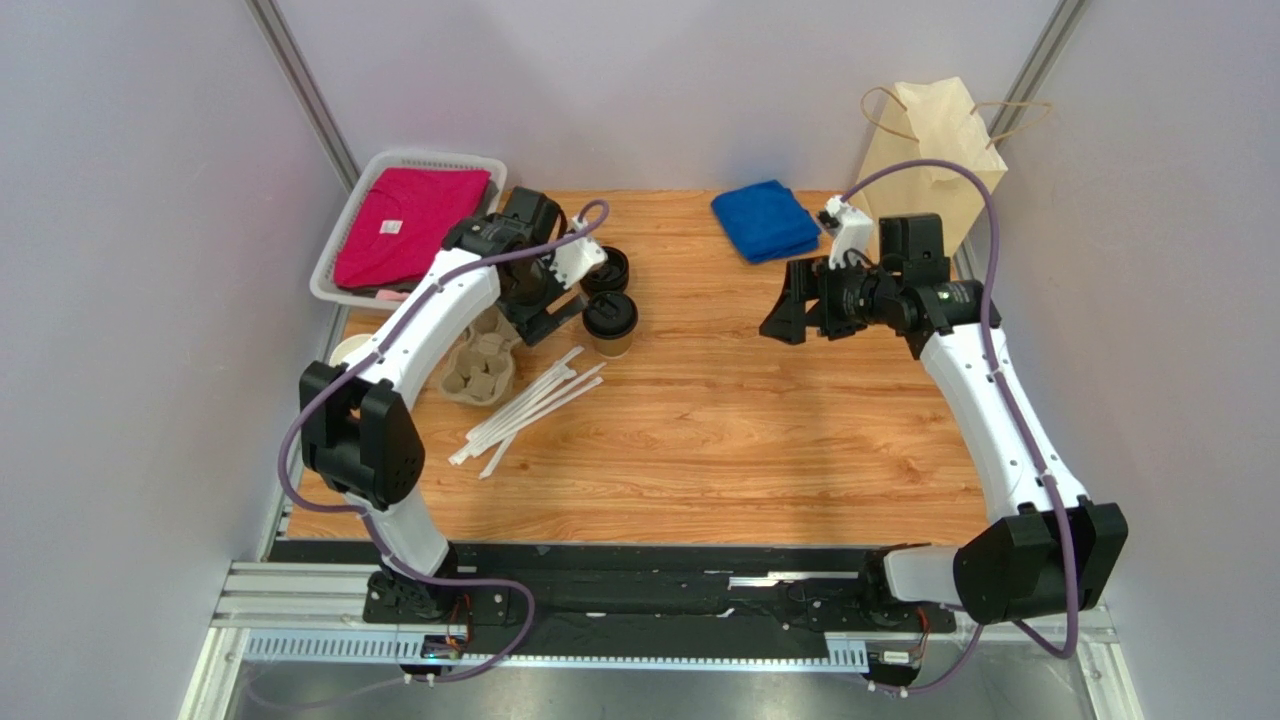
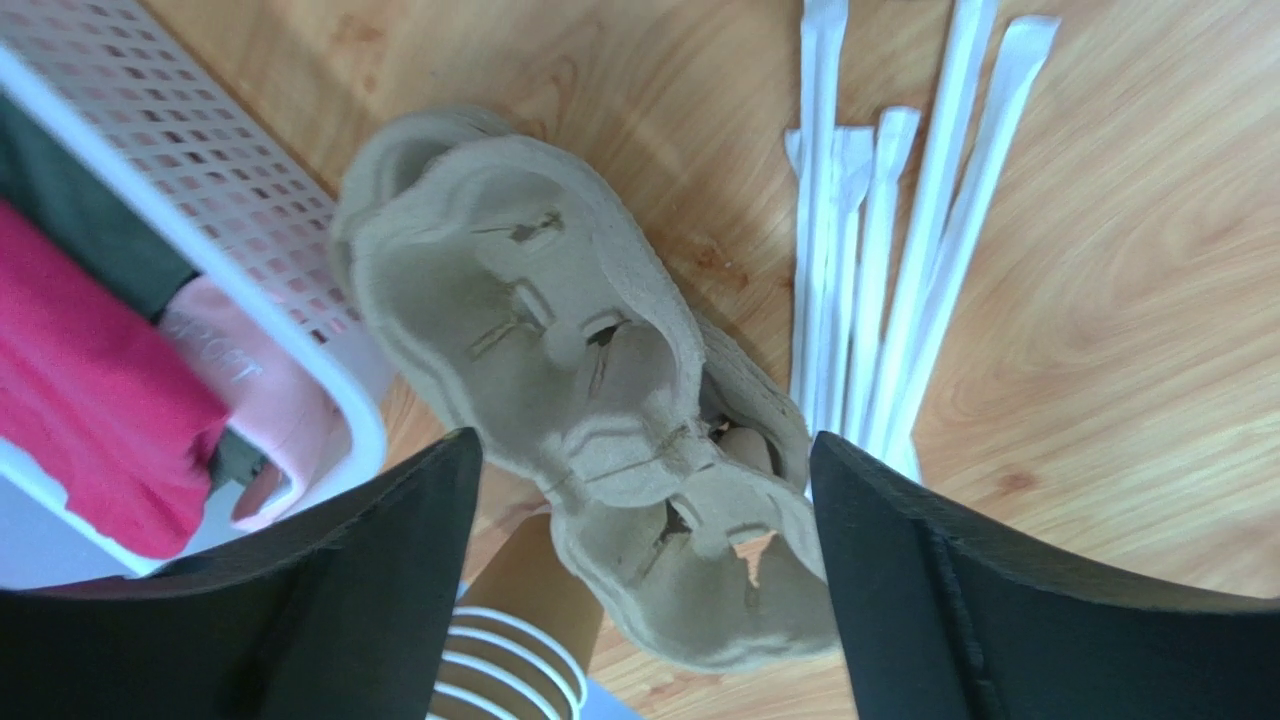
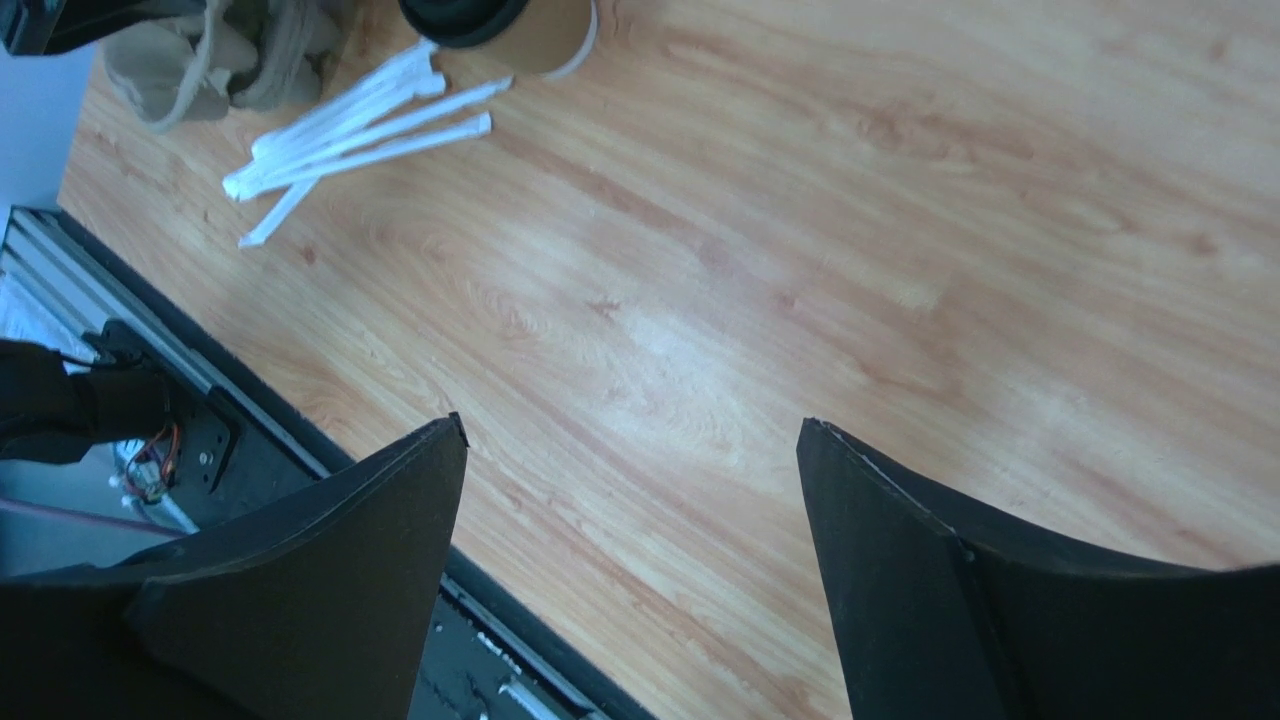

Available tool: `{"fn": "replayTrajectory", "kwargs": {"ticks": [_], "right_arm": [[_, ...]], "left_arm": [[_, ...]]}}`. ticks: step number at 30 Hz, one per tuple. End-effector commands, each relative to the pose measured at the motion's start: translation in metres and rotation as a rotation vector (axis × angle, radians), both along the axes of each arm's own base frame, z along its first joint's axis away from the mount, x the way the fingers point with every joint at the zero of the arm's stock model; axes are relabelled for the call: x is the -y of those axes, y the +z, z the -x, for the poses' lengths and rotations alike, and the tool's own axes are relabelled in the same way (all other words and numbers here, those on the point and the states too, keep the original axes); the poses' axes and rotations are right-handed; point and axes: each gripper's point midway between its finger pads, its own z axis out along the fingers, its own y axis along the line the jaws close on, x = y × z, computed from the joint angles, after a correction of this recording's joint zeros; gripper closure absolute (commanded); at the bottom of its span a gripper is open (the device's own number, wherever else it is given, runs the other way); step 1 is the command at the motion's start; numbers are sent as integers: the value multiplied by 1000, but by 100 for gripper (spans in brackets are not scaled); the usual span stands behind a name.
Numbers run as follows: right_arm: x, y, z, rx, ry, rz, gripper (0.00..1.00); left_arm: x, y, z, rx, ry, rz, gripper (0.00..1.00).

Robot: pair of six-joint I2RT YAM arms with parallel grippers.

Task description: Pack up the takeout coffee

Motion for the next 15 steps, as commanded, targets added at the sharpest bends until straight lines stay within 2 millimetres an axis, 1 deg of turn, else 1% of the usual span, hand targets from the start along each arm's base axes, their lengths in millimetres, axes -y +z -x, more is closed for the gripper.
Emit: {"fn": "replayTrajectory", "kwargs": {"ticks": [1, 2, 3, 4, 5, 6, 8, 9, 10, 11, 12, 13, 14, 15], "right_arm": [[23, 67, -17, 248, -20, 90, 14], [31, 78, -20, 296, -40, 126, 13], [41, 99, -26, 379, -50, 180, 13], [62, 107, -35, 418, -113, 258, 13], [74, 113, -42, 443, -143, 308, 13], [88, 135, -50, 516, -164, 370, 13], [129, 145, -68, 523, -271, 453, 13], [143, 165, -74, 565, -310, 474, 13], [166, 172, -79, 567, -365, 505, 13], [178, 167, -91, 545, -379, 518, 13], [188, 168, -97, 540, -396, 526, 14], [205, 181, -100, 564, -427, 535, 14], [215, 168, -115, 530, -428, 539, 14], [222, 168, -121, 527, -433, 543, 14]], "left_arm": [[10, 70, 9, 105, 19, 137, 9], [14, 78, 11, 110, 13, 167, 9], [16, 92, 12, 138, 24, 195, 9], [20, 98, 15, 136, 21, 222, 8], [25, 103, 19, 129, 21, 262, 8], [28, 114, 20, 146, 18, 290, 8], [34, 120, 26, 135, 25, 335, 7], [36, 127, 28, 146, 22, 355, 7], [38, 129, 29, 148, 18, 370, 7], [38, 130, 31, 146, 22, 378, 7], [38, 130, 32, 147, 22, 381, 7], [38, 132, 31, 159, 25, 382, 7], [37, 131, 32, 159, 25, 381, 7], [36, 129, 33, 159, 26, 379, 6]]}}
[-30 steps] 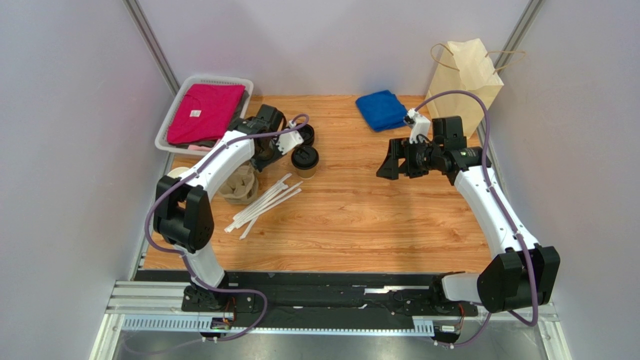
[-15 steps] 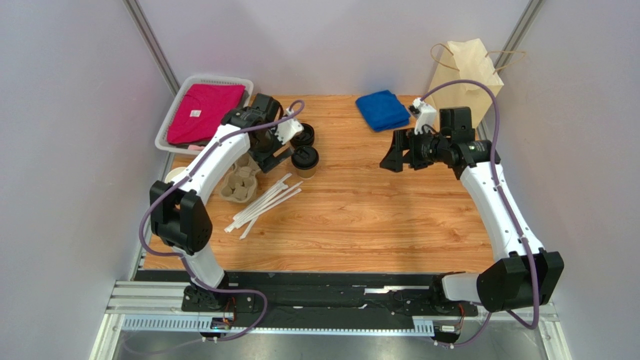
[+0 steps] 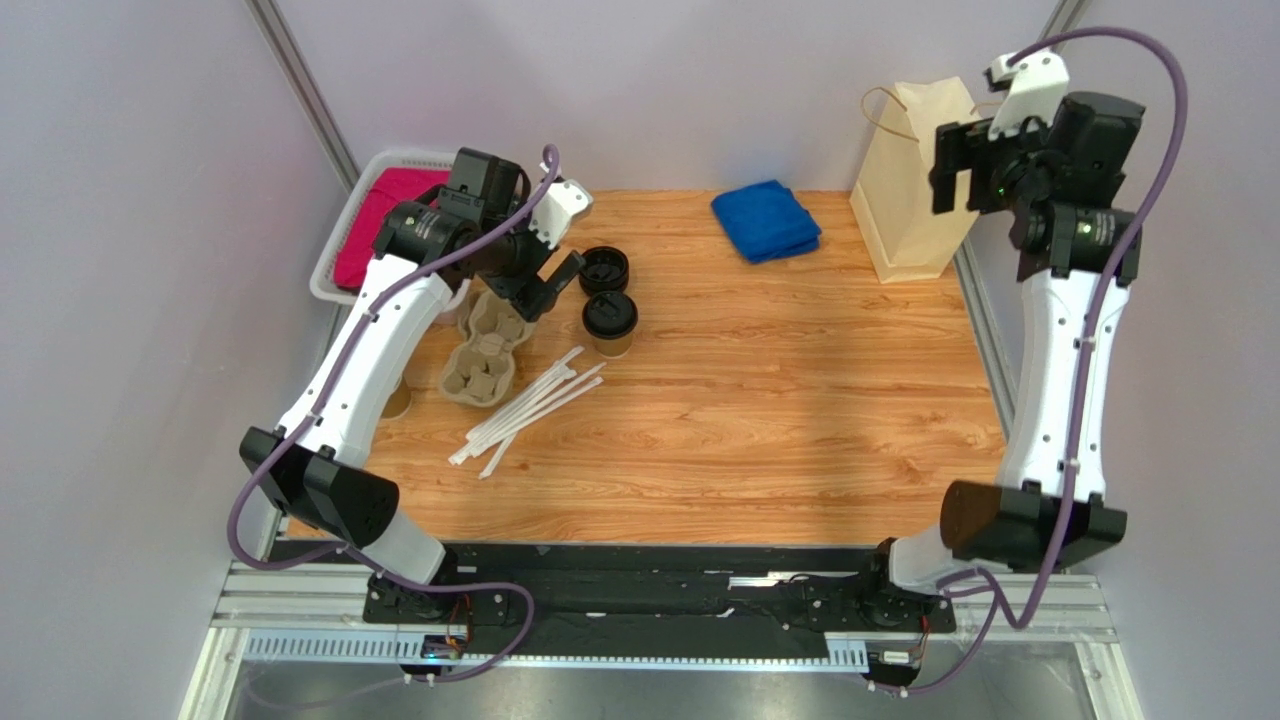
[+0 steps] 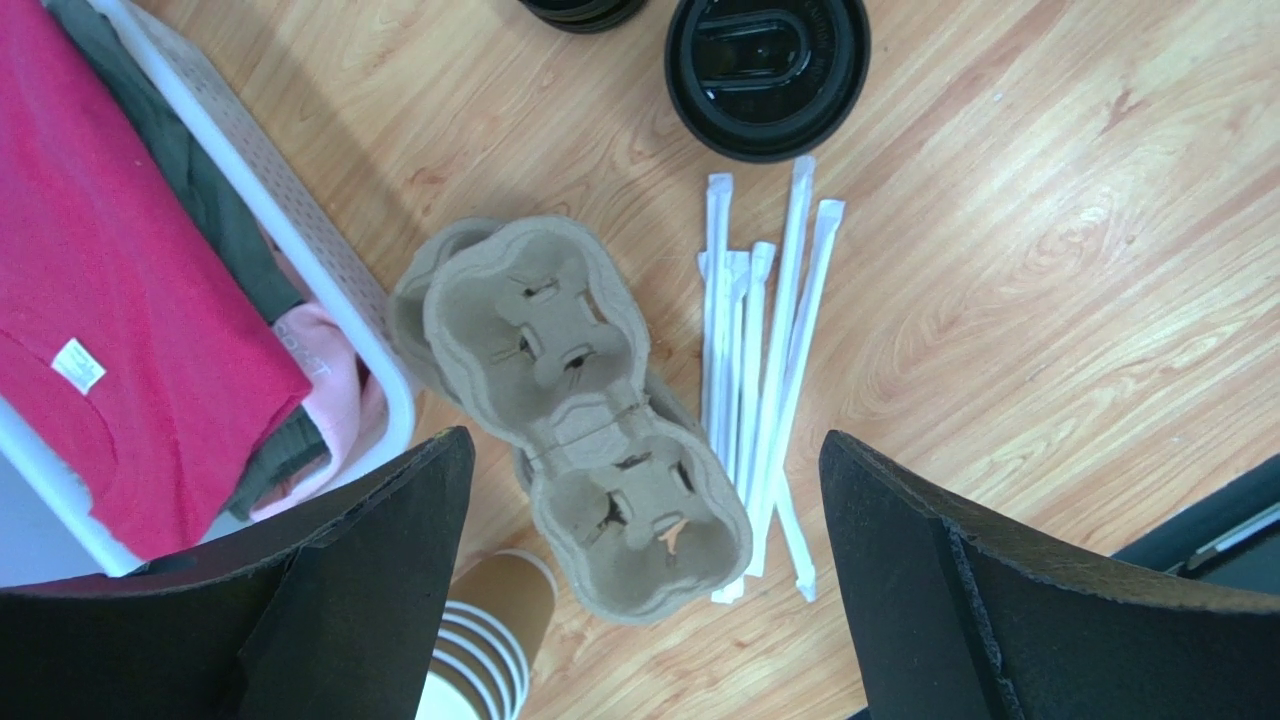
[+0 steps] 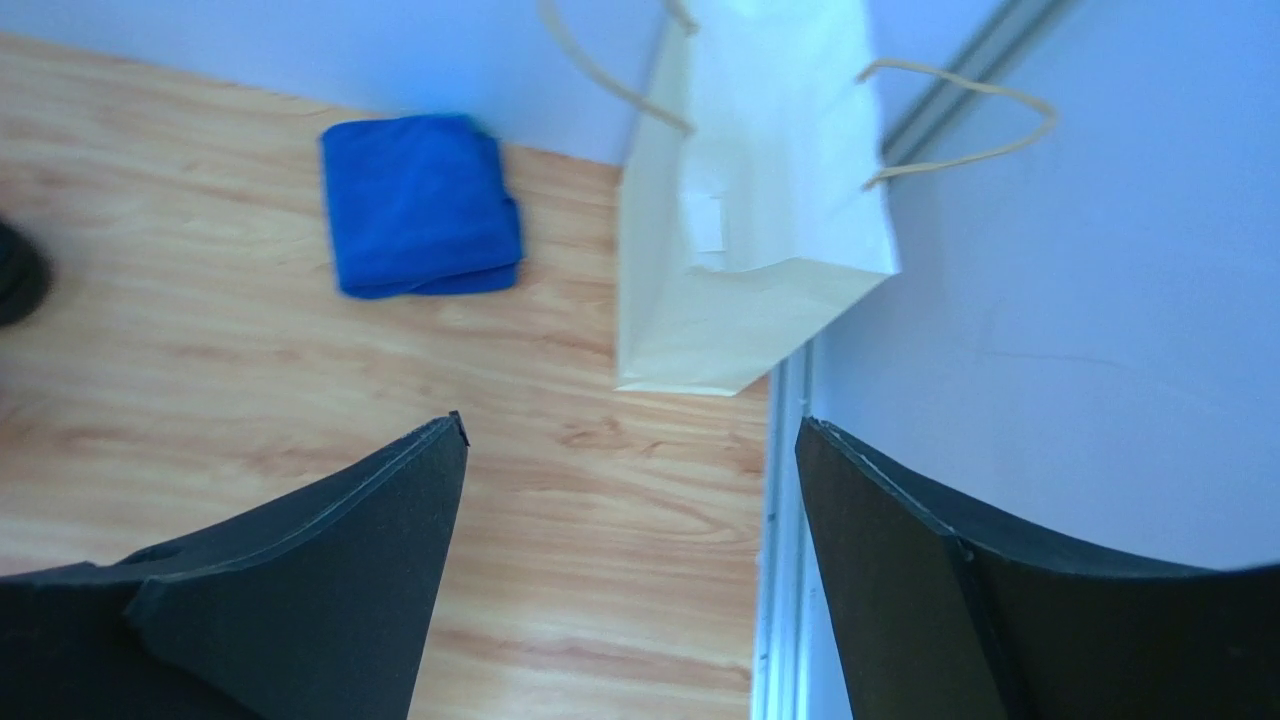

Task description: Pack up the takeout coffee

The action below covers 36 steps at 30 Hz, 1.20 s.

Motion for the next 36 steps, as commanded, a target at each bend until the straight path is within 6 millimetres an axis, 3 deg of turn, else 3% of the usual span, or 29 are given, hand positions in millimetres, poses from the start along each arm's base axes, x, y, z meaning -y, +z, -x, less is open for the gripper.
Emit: {"fn": "replayTrajectory", "kwargs": {"ticks": [1, 3, 4, 5, 7, 9, 10, 12, 13, 22, 27, 32, 34, 35, 36], "right_arm": [[58, -18, -43, -50, -84, 83, 14], [68, -21, -55, -53, -85, 83, 14], [73, -33, -66, -76, -81, 71, 14], [73, -23, -71, -51, -75, 74, 14], [74, -32, -87, -63, -59, 60, 15], [76, -25, -96, -38, -54, 55, 16], [76, -35, -106, -53, -43, 45, 17], [76, -33, -114, -39, -28, 46, 18], [75, -44, -123, -57, -8, 35, 18], [63, -82, -154, -109, 55, 76, 31], [61, -92, -162, -128, 48, 132, 35], [60, -108, -164, -166, 45, 147, 53], [57, -105, -159, -168, 46, 145, 60], [56, -107, -157, -176, 42, 134, 72], [53, -99, -152, -166, 42, 132, 77]], "left_arm": [[3, 5, 9, -6, 12, 59, 6], [3, 1, 11, -11, 11, 58, 6], [3, 0, 11, -9, 10, 58, 6], [2, 0, 11, -5, 14, 57, 6], [1, -4, 10, -4, 20, 47, 6], [0, -5, 10, -6, 21, 43, 6], [-1, -6, 10, -8, 23, 41, 6], [-1, -9, 10, -14, 22, 35, 6], [-2, -8, 10, -11, 24, 33, 6], [-5, -15, 5, -17, 37, 13, 6], [-9, -13, 1, -6, 54, -1, 6], [-11, -11, 0, -1, 60, -2, 6], [-12, -10, 0, 0, 62, -3, 6], [-12, -9, 0, 5, 61, -3, 6], [-12, -8, -1, 6, 60, -3, 6]]}}
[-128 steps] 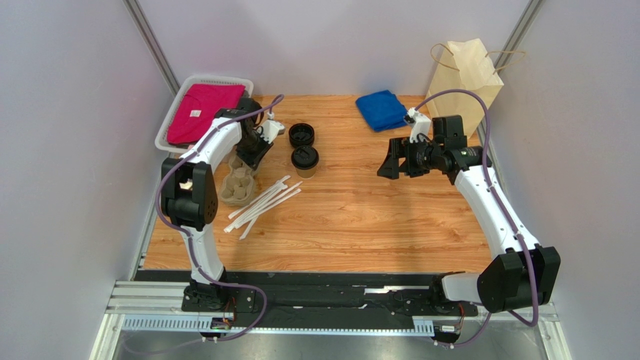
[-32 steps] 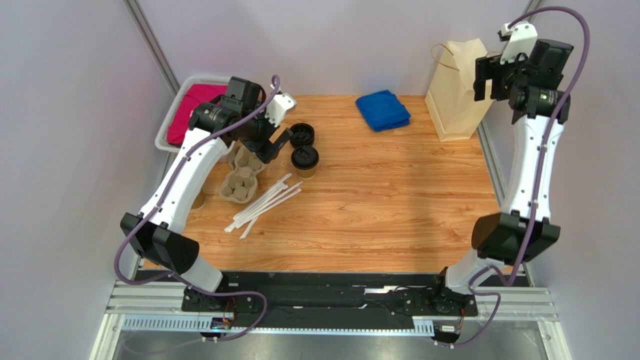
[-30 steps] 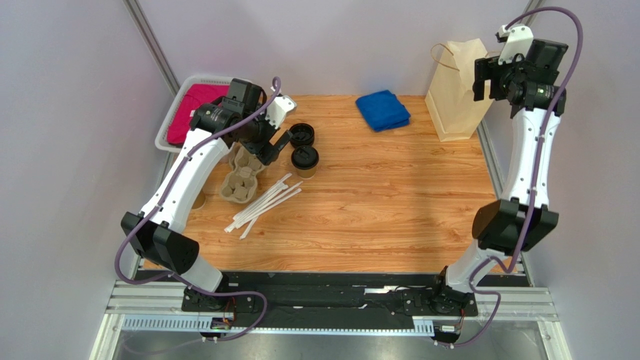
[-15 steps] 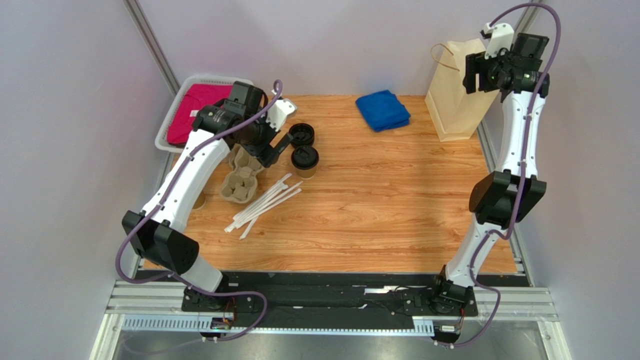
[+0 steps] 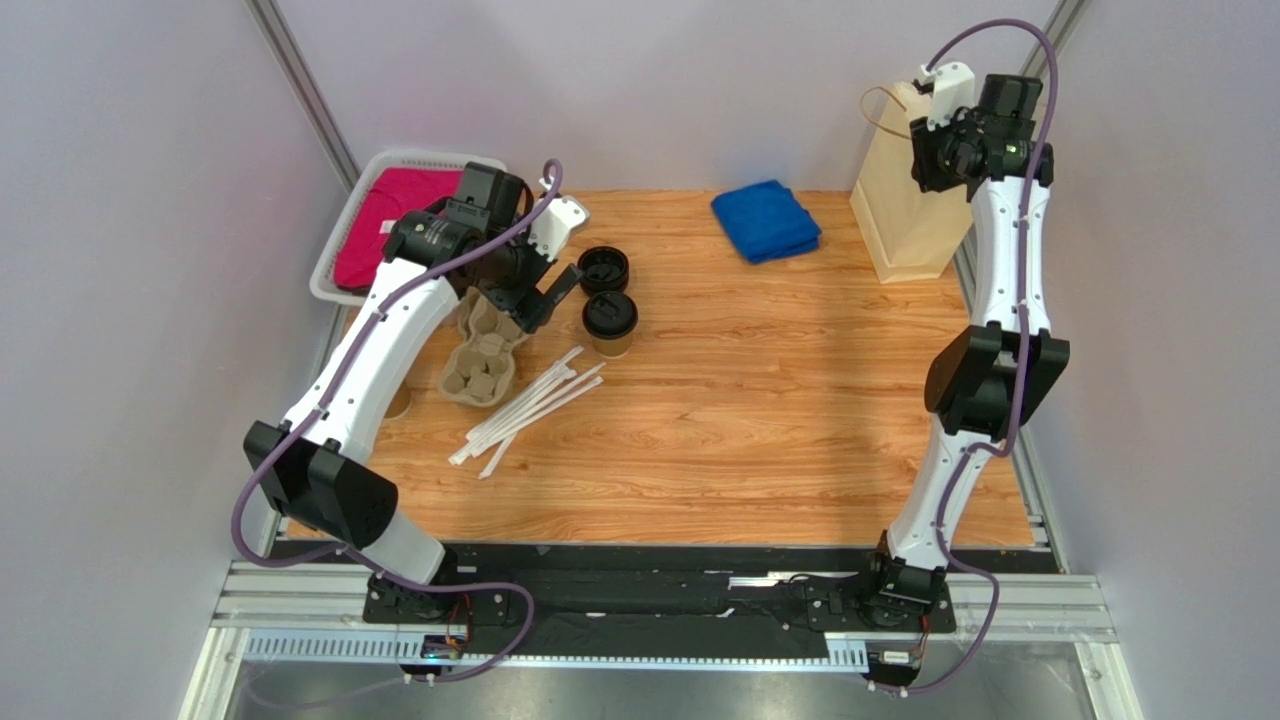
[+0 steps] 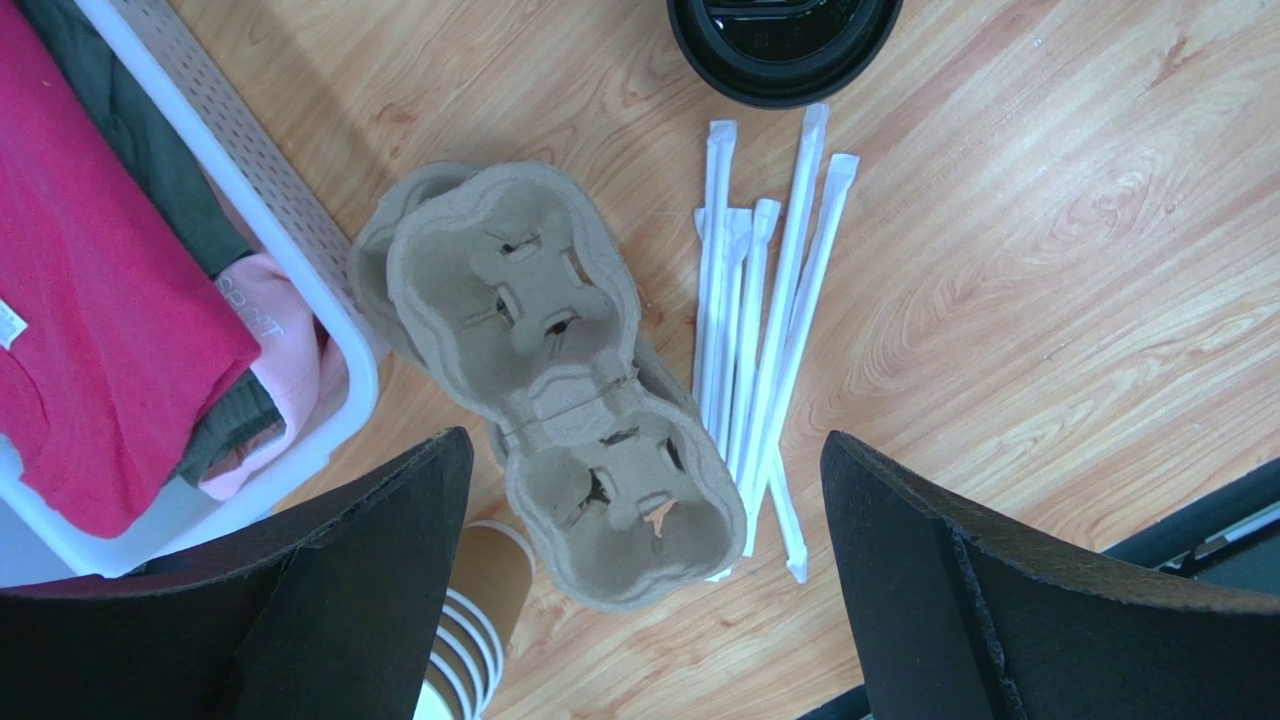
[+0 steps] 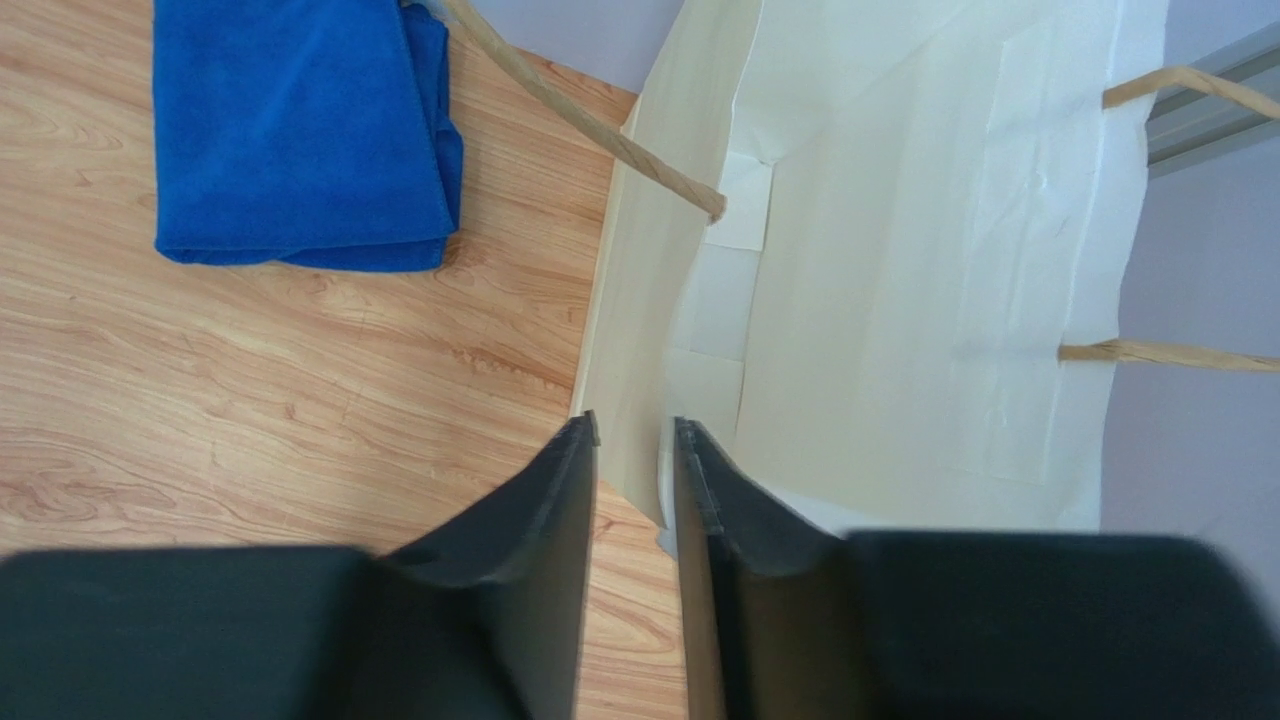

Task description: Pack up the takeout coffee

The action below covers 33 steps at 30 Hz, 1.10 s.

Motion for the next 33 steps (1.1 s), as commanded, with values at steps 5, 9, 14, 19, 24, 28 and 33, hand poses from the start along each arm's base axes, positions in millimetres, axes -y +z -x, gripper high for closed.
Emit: {"fn": "replayTrajectory", "kwargs": {"ticks": [5, 9, 14, 19, 24, 28, 33], "right_arm": [[-15, 42, 34, 28, -26, -43, 100], [-30, 64, 61, 44, -45, -127, 100], [-53, 91, 93, 48, -78, -256, 100], [-110, 94, 147, -7, -46, -374, 100], [-175, 59, 214, -95, 55, -342, 100], [-198, 42, 251, -148, 109, -352, 100], [-234, 40, 296, -248, 307, -501, 99]], "left_arm": [[-3, 24, -5, 77, 16, 25, 6], [-2, 26, -3, 82, 11, 34, 6], [-3, 28, 0, 89, 11, 39, 6], [-5, 30, 4, 93, 14, 39, 6], [-9, 33, 7, 101, 19, 30, 5], [-11, 34, 9, 102, 18, 26, 5], [-10, 34, 9, 96, 22, 26, 5]]}}
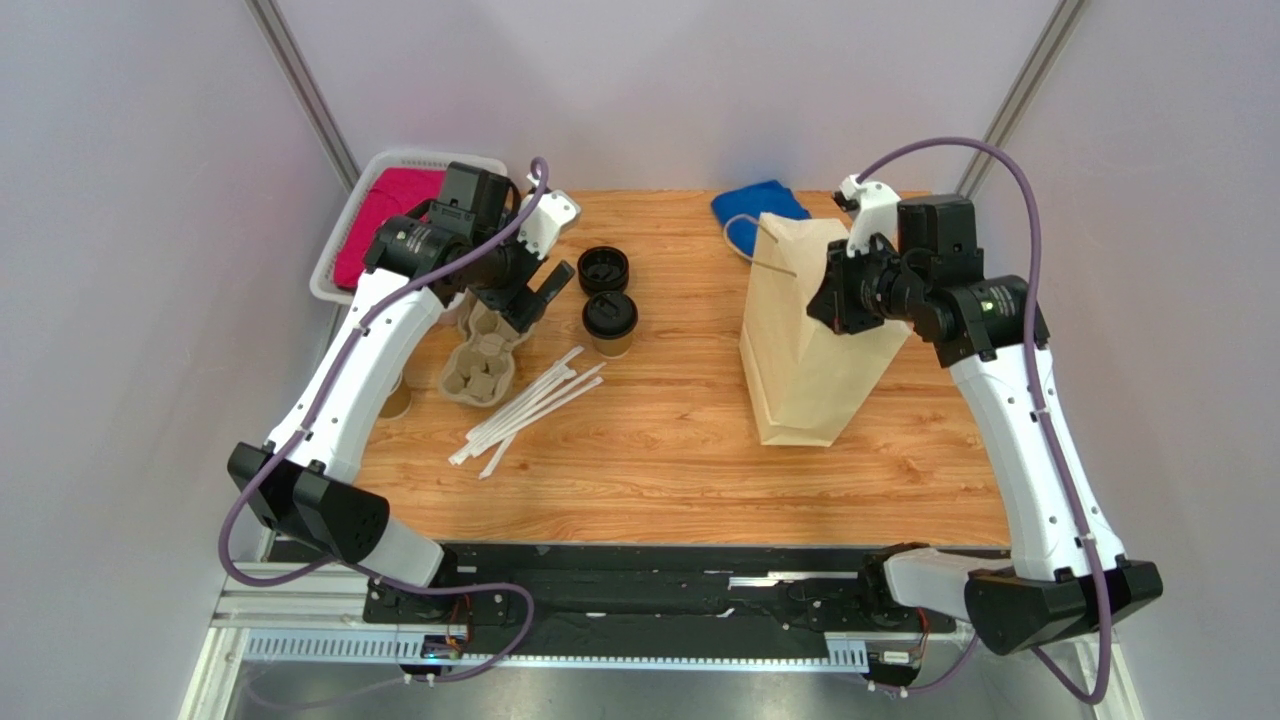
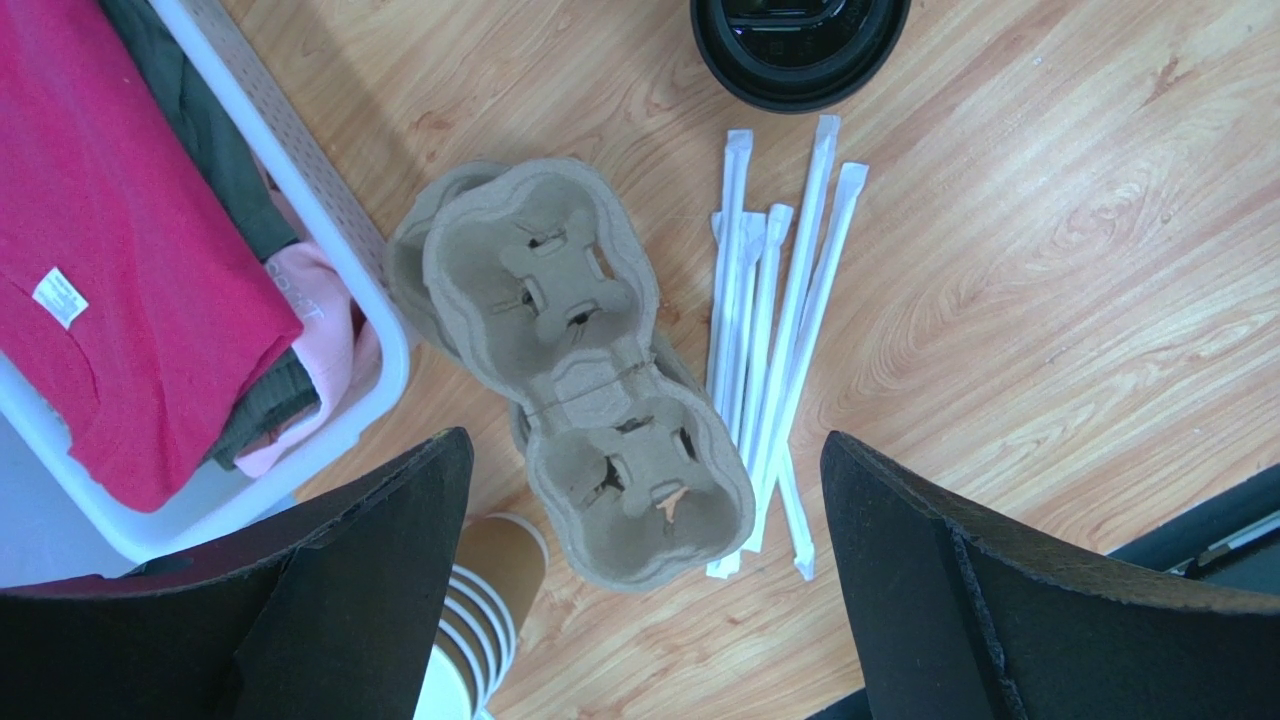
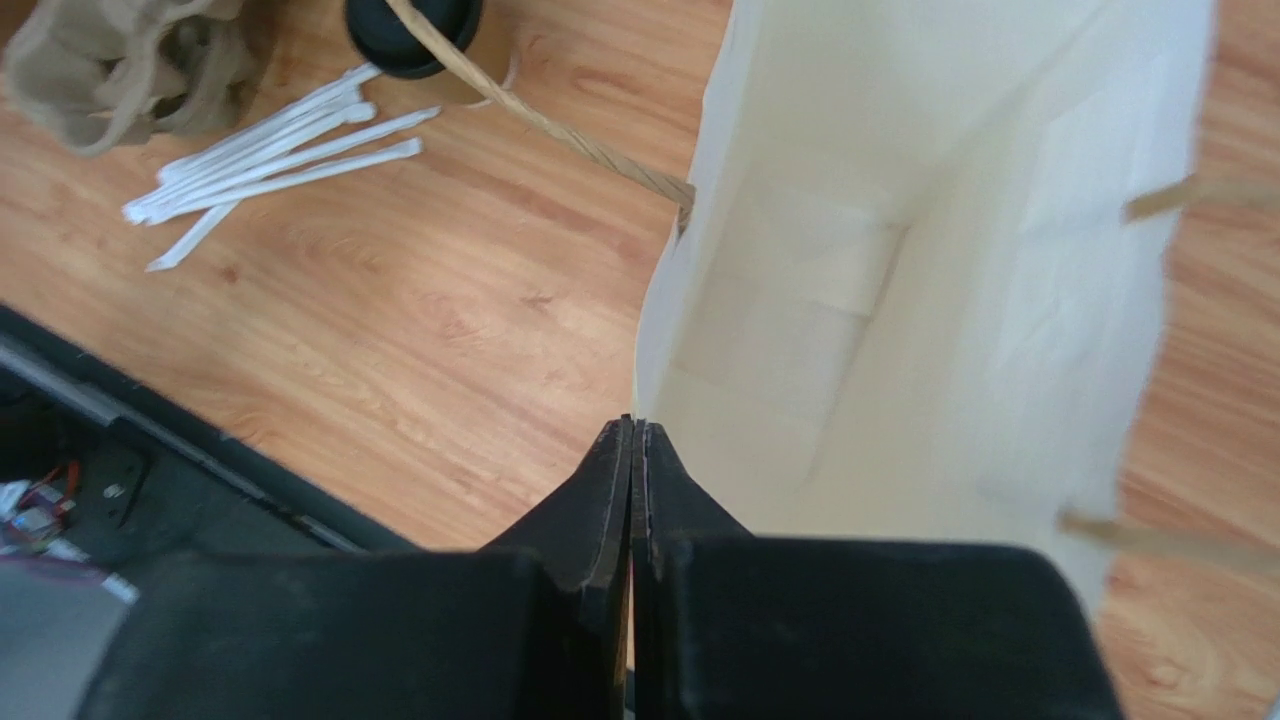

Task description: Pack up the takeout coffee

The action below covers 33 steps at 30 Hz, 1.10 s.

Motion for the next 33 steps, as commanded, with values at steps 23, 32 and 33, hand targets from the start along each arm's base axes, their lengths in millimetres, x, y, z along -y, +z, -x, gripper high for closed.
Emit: {"fn": "replayTrajectory", "kwargs": {"ticks": [23, 32, 33], "right_arm": [[24, 72, -115, 479, 489, 445, 16], [18, 21, -156, 471, 655, 517, 18], [18, 16, -158, 459, 661, 517, 19]], "left_arm": [[10, 8, 9, -97, -20, 185, 5], [-1, 0, 11, -169, 17, 260, 4], [-1, -2, 11, -178, 22, 266, 4]]}}
